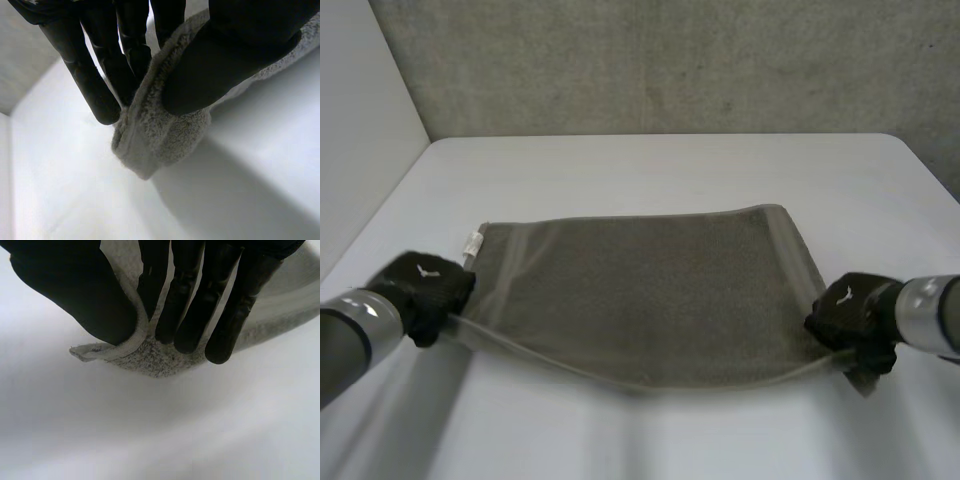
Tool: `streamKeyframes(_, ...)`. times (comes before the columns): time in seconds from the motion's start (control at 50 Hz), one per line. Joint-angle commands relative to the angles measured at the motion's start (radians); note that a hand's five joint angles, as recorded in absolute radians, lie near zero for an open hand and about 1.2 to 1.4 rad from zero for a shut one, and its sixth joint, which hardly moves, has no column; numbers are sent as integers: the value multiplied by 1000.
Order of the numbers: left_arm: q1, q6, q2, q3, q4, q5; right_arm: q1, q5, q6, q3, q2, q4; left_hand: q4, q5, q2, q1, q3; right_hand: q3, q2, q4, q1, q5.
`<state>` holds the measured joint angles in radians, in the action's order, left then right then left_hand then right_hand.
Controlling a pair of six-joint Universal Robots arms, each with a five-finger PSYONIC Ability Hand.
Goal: Fold the towel.
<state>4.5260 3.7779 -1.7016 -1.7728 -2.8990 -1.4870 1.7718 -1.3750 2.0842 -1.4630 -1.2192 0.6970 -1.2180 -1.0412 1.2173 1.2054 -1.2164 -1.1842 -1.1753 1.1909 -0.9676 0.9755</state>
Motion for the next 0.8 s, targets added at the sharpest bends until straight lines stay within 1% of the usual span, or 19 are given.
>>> streamKeyframes(0.02, -24, 46, -199, 175, -16, -10, 90, -235, -82, 168, 118, -199, -178, -181, 179, 191, -180, -212, -221, 205, -429, 246)
streamKeyframes(0.08, -30, 57, -228, 250, -16, -13, 100, -254, -99, 230, 136, -260, -178, -181, 179, 191, -180, -212, -221, 205, -429, 246)
streamKeyframes(0.12, -44, 49, -280, 442, -40, -32, 109, -251, -115, 361, 159, -402, -178, -181, 179, 191, -180, -212, -221, 205, -429, 246)
streamKeyframes(0.14, -44, 49, -280, 443, -40, -32, 109, -251, -115, 362, 159, -402, -178, -181, 179, 191, -180, -212, -221, 205, -429, 246)
streamKeyframes(0.18, -62, 39, -337, 676, -101, -76, 124, -246, -105, 490, 162, -589, -178, -181, 179, 191, -180, -212, -221, 205, -429, 246)
streamKeyframes(0.2, -62, 39, -337, 678, -101, -76, 124, -246, -105, 490, 162, -590, -178, -181, 179, 191, -180, -212, -221, 205, -429, 246)
streamKeyframes(0.24, -77, 28, -365, 808, -141, -104, 138, -236, -105, 533, 156, -700, -178, -181, 179, 191, -180, -212, -221, 205, -429, 246)
streamKeyframes(0.28, -93, -21, -397, 1019, -250, -157, 162, -191, -99, 556, 115, -920, -178, -181, 179, 191, -180, -212, -221, 205, -429, 246)
streamKeyframes(0.3, -93, -21, -397, 1020, -250, -157, 163, -191, -99, 556, 115, -921, -178, -181, 179, 191, -180, -212, -221, 205, -429, 246)
streamKeyframes(0.34, -87, -100, -402, 1111, -375, -194, 167, -141, -57, 534, 64, -1072, -178, -181, 179, 191, -180, -212, -221, 205, -429, 246)
streamKeyframes(0.38, -88, -142, -402, 1106, -425, -191, 167, -125, -21, 512, 53, -1100, -178, -181, 179, 191, -180, -212, -221, 205, -429, 246)
streamKeyframes(0.44, -88, -216, -395, 1049, -471, -190, 160, -116, 64, 477, 47, -1097, -178, -181, 179, 191, -180, -212, -221, 205, -429, 246)
streamKeyframes(0.52, -85, -256, -389, 931, -465, -182, 156, -110, 129, 424, 46, -1047, -178, -181, 179, 191, -180, -212, -221, 205, -429, 246)
streamKeyframes(0.56, -77, -262, -377, 766, -462, -168, 152, -101, 161, 376, 47, -920, -178, -181, 179, 191, -180, -212, -221, 205, -429, 246)
streamKeyframes(0.58, -77, -262, -377, 765, -462, -168, 152, -101, 162, 375, 47, -919, -178, -181, 179, 191, -180, -212, -221, 205, -429, 246)
streamKeyframes(0.62, -65, -262, -366, 583, -463, -119, 149, -50, 157, 319, 61, -790, -178, -181, 179, 191, -180, -212, -221, 205, -429, 246)
streamKeyframes(0.68, -56, -260, -363, 490, -468, -91, 143, -22, 154, 283, 70, -725, -178, -181, 179, 191, -180, -212, -221, 205, -429, 246)
streamKeyframes(0.72, -44, -259, -362, 326, -480, -44, 115, 34, 148, 192, 121, -604, -178, -181, 179, 191, -180, -212, -221, 205, -429, 246)
streamKeyframes(0.8, -36, -256, -363, 197, -485, -16, 104, 47, 146, 115, 173, -522, -178, -181, 179, 191, -180, -212, -221, 205, -429, 246)
